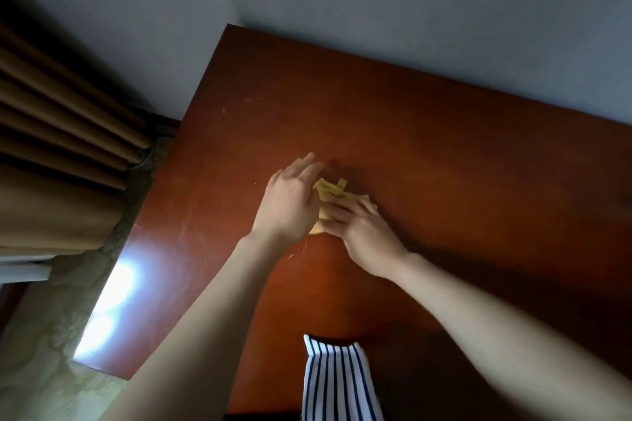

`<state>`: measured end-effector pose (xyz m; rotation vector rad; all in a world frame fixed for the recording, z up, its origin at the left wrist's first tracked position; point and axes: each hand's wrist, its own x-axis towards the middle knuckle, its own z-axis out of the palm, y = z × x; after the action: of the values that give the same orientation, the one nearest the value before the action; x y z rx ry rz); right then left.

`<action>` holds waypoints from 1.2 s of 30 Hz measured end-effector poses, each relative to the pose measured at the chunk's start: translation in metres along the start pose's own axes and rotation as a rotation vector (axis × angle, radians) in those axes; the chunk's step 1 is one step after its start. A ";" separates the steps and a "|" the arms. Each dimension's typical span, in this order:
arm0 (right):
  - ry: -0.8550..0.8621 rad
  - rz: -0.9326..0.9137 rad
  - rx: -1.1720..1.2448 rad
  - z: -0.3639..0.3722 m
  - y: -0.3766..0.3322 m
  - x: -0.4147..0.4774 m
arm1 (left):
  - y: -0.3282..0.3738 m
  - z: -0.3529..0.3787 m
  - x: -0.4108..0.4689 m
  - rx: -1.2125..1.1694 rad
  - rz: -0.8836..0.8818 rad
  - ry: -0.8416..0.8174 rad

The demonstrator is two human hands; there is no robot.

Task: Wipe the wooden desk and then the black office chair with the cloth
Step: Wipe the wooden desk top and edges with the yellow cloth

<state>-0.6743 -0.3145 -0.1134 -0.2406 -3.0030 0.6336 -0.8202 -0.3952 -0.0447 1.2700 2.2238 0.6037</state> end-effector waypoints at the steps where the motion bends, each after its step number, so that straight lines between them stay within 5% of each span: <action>1: -0.046 -0.045 -0.015 -0.005 0.008 -0.011 | 0.000 0.003 0.002 0.048 0.025 -0.036; 5: -0.140 -0.050 -0.102 -0.034 0.048 -0.055 | -0.001 0.017 0.019 0.252 0.070 -0.172; 15: -0.115 0.305 -0.218 -0.067 0.110 -0.050 | -0.028 0.021 0.052 0.874 0.212 -0.268; 28: 0.090 0.524 -0.113 -0.080 0.188 0.099 | -0.032 0.027 0.058 0.839 0.254 -0.300; 36: 0.080 0.537 -0.159 -0.061 0.154 0.174 | -0.033 0.029 0.059 0.815 0.250 -0.319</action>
<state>-0.8183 -0.1222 -0.1151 -1.0750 -2.9080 0.3955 -0.8498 -0.3554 -0.0992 1.8807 2.0973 -0.4735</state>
